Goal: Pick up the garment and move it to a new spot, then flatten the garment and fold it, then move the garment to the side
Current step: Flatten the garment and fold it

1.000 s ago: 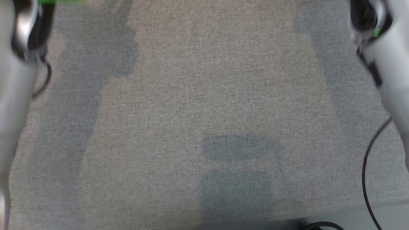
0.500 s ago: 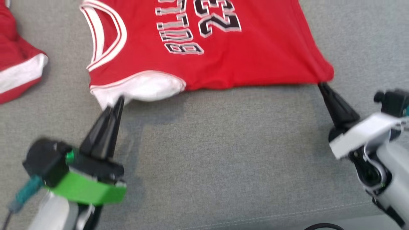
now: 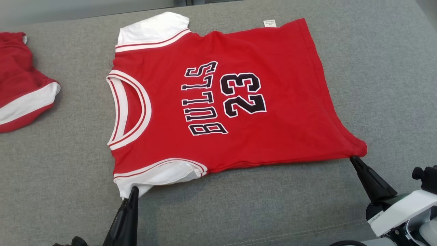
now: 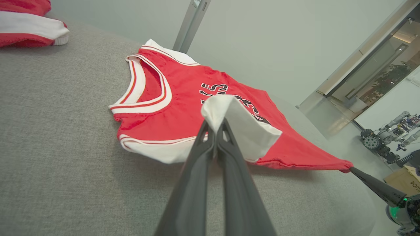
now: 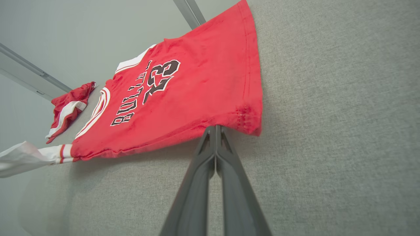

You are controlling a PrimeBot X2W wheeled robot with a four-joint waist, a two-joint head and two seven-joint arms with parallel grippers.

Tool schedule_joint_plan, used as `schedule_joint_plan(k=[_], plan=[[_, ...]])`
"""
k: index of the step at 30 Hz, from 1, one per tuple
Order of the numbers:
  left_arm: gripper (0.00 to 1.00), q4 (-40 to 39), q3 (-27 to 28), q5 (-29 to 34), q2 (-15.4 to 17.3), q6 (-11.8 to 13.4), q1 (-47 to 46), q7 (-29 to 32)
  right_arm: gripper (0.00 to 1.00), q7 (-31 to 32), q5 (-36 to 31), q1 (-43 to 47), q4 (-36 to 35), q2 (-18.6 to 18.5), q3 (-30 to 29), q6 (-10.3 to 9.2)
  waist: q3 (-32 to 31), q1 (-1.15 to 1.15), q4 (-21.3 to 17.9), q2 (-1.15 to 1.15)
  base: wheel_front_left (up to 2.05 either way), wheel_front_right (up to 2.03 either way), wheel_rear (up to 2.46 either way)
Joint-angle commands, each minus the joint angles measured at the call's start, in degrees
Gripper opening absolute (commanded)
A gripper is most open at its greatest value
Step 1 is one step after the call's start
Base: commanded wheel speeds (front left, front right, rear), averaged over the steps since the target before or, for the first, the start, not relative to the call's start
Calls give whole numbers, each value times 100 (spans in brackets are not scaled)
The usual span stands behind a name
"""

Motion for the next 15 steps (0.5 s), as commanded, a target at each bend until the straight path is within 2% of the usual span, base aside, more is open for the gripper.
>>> schedule_joint_plan(k=[1, 8, 15], plan=[[0, -108, -65, -32, 175, -38, -137, 124, 0, 37, -69, -64, -82, 16, -116, -1, 125, 1, -84, 0, 0, 0, 0], [0, -167, -72, -364, 600, -73, -1390, 906, 0, 800, -268, -982, 174, 280, 12, 0, 343, 1, -139, 0, 0, 0, 0], [0, 366, -225, -763, 824, -87, -2771, 1624, 0, 1176, -372, -1901, 570, 366, 247, 0, 364, 1, -86, 0, 0, 0, 0]])
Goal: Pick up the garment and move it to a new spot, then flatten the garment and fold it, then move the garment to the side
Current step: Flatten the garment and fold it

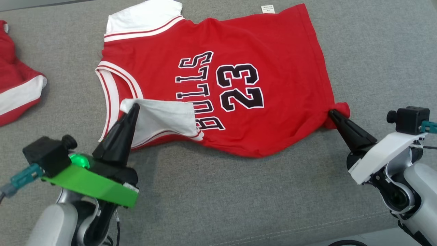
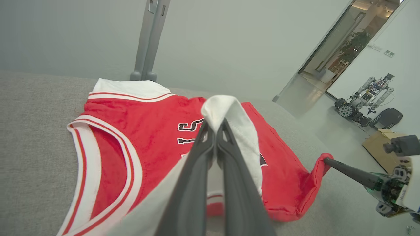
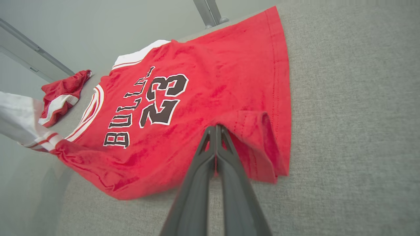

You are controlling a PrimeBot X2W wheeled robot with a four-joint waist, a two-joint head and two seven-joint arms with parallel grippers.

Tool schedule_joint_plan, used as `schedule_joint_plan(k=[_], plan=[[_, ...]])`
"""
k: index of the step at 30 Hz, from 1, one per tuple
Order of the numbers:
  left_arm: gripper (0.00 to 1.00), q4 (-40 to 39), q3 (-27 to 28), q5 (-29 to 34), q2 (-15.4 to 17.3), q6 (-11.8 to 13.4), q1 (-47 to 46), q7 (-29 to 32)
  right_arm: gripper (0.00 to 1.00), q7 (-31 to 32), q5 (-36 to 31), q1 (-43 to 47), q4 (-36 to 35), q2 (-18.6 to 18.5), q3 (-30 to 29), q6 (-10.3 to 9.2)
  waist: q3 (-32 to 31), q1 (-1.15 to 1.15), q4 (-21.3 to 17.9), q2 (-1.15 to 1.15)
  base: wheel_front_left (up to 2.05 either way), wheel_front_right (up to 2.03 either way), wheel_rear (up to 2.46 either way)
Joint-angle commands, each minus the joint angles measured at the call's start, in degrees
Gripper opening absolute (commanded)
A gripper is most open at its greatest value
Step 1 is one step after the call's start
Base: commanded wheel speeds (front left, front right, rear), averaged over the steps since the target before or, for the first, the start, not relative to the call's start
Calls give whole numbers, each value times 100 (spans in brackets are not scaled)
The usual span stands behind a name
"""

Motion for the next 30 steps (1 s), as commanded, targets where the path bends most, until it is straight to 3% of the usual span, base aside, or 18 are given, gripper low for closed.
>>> schedule_joint_plan(k=[1, 14, 28, 29, 30], plan=[[0, 91, -15, -7, 89, -13, -223, 54, 0, 23, -34, -123, 56, 8, 20, 0, -2, 1, 13, 0, 0, 0, 0], [0, 2376, -807, -351, 212, -26, -2267, 118, 0, 53, -230, -1106, 1084, 98, 199, 0, -4, 1, 111, 0, 0, 0, 0], [0, 3819, -1441, -854, 466, -27, -3068, 75, 0, -19, -727, -2267, 2119, 548, 846, 0, 37, 1, 55, 0, 0, 0, 0], [0, 3927, -1455, -891, 448, -27, -3085, 91, 47, -58, -742, -2298, 2180, 583, 899, 0, 35, 1, 66, 0, 0, 0, 0], [31, 3998, -1471, -920, 424, -27, -3123, 68, 100, -59, -726, -2308, 2249, 606, 943, 0, 35, 1, 78, 0, 0, 0, 0]])
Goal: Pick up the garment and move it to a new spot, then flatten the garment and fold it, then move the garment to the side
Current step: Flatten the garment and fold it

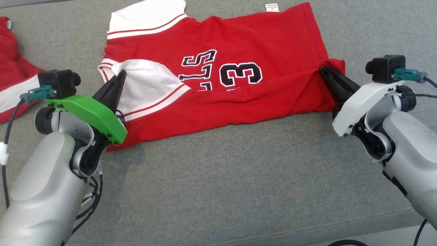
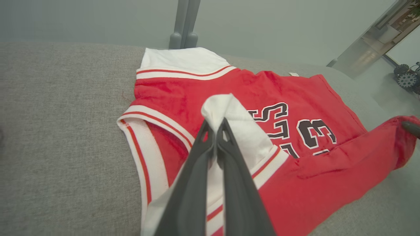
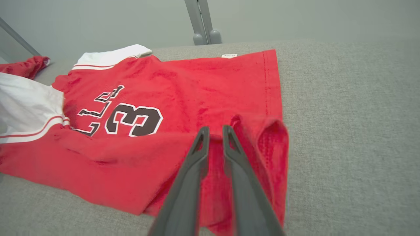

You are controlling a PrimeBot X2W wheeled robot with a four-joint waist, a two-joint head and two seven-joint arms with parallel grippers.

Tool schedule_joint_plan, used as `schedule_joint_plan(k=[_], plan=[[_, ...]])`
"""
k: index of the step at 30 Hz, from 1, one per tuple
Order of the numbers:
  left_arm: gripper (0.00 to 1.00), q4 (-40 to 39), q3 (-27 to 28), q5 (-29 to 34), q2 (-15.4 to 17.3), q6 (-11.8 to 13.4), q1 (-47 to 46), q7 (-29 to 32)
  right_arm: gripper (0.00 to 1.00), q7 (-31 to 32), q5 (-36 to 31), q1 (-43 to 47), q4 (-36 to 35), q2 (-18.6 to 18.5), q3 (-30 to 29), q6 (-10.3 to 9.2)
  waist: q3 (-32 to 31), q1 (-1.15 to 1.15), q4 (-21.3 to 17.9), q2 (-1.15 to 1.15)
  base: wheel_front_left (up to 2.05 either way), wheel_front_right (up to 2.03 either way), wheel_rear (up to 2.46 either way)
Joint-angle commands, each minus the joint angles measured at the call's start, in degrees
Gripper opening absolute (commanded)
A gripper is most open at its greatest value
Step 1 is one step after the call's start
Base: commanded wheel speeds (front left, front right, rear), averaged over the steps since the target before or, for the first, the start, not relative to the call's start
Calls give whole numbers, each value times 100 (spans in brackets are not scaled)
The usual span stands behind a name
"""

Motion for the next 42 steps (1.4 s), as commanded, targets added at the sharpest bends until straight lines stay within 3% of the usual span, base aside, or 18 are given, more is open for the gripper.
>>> schedule_joint_plan(k=[1, 2, 6, 13, 14, 15, 19, 24, 33, 42], plan=[[76, 79, -7, -69, -32, -18, -138, -54, 100, 11, 13, -16, 81, 17, 71, 0, -9, 0, 24, 0, 0, 0, 0], [100, 148, -40, -76, -42, -18, -152, -64, 100, 35, 22, 14, 101, 13, 154, 0, -21, 0, 34, 0, 0, 0, 0], [100, 293, 6, -19, 64, -5, -136, -290, 100, 15, 58, 177, 70, -130, 348, -1, -119, 0, 28, 0, 0, 0, 0], [100, -543, 292, -519, 226, 466, 1082, -269, 100, 96, -135, 553, -349, -602, 496, -1, -288, 0, -117, 0, 0, 0, 0], [100, -1055, 311, -617, 328, 738, 1589, -135, 100, 260, -183, 653, -453, -740, 483, -1, -295, 0, -144, 0, 0, 0, 0], [100, -1055, 311, -617, 328, 738, 1589, -135, 100, 260, -183, 653, -453, -740, 483, -1, -295, 0, -144, 0, 0, 0, 0], [100, -1918, 300, -743, 415, 1295, 2348, 61, 100, 551, -267, 814, -413, -878, 216, -1, -252, 0, -76, 0, 0, 0, 0], [100, -2386, 281, -809, 408, 1655, 2432, 340, 100, 873, -320, 816, -240, -710, -204, 0, -150, 0, 100, 0, 0, 0, 0], [100, -1968, 63, -762, 274, 1707, 1894, 766, 100, 1540, -637, 594, 185, -270, -471, -1, -50, 0, 268, 0, 0, 0, 0], [100, -1170, -69, -720, 135, 1508, 1606, 778, 100, 2011, -586, 723, 116, -178, -532, -1, -71, 0, 325, 0, 0, 0, 0]])
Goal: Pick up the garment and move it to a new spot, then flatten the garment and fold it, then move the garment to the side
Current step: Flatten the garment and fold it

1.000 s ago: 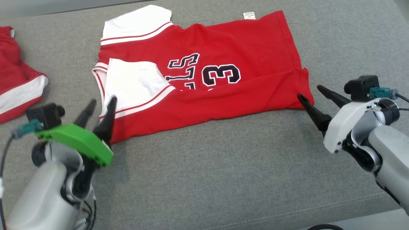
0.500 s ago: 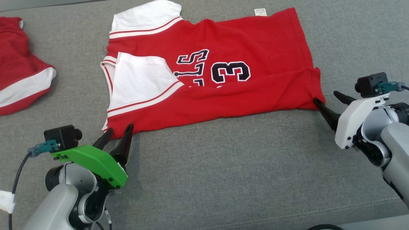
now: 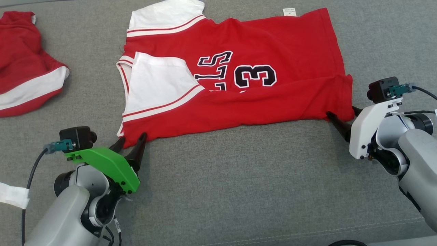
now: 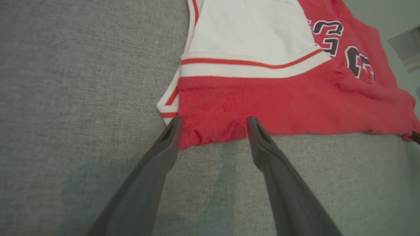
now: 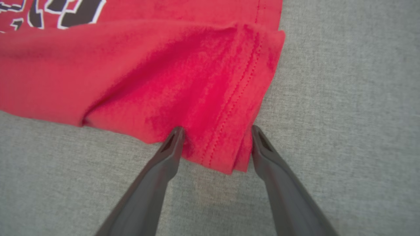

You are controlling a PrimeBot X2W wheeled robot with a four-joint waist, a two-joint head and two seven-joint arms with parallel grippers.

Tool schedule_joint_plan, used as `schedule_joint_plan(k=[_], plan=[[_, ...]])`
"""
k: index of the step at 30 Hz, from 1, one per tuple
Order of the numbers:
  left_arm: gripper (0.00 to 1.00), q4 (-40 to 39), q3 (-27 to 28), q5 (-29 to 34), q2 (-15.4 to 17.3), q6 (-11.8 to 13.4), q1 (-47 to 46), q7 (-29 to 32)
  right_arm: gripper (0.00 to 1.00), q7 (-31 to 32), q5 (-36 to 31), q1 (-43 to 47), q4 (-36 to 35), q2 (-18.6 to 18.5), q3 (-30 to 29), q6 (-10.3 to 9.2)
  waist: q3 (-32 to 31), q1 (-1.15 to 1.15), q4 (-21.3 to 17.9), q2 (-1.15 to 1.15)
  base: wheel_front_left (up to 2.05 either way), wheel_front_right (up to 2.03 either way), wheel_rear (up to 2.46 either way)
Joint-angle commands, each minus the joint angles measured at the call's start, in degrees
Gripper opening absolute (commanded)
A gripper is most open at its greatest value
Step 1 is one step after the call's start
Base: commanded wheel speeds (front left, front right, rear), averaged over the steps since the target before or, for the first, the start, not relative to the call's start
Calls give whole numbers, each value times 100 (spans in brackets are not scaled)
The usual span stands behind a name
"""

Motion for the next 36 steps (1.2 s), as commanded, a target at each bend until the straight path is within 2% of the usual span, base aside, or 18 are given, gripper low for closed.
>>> schedule_joint_plan(k=[1, 7, 12, 13, 14, 16, 21, 26, 33, 36], plan=[[100, 137, -36, 92, 20, -8, -108, -40, 100, 42, 3, 99, -28, -8, -15, -2, 1, 0, 2, 0, 0, 0, 0], [100, 429, -144, 314, 75, -4, -300, -50, 100, 119, 9, 157, -132, 28, -40, -2, 1, 0, -5, 0, 0, 0, 0], [100, 666, -298, 323, 30, -118, -354, 126, 100, 249, 30, 230, -223, 37, 30, -1, 6, 0, -17, 0, 0, 0, 0], [11, 692, -309, 313, 19, -137, -360, 138, 100, 296, 54, 246, -250, 42, 64, -1, 4, 0, -23, 0, 0, 0, 0], [0, 708, -328, 302, 14, -185, -366, 143, 67, 338, 78, 256, -268, 39, 88, -1, 3, 0, -30, 0, 0, 0, 0], [0, 726, -350, 265, 43, -274, -323, 155, 0, 400, 69, 263, -309, -6, 160, -1, -15, 0, -41, 0, 0, 0, 0], [0, 551, -325, 152, 218, -449, -177, 233, 0, 539, 216, 280, -373, -193, 161, -2, -77, 0, -32, 0, 0, 0, 0], [0, -160, -280, -64, 567, -561, 163, 473, 0, 887, 705, 437, -731, -555, 103, -2, -195, 0, -11, 0, 0, 0, 0], [0, -1566, -87, -441, 1085, -347, 1053, 642, 0, 1119, 1202, 854, -1277, -1146, -133, -2, -363, 0, -15, 0, 0, 0, 0], [0, -1916, 75, -551, 1253, -213, 1315, 612, 0, 1010, 1156, 1030, -1301, -1169, -314, -1, -368, 0, 1, 0, 0, 0, 0]])
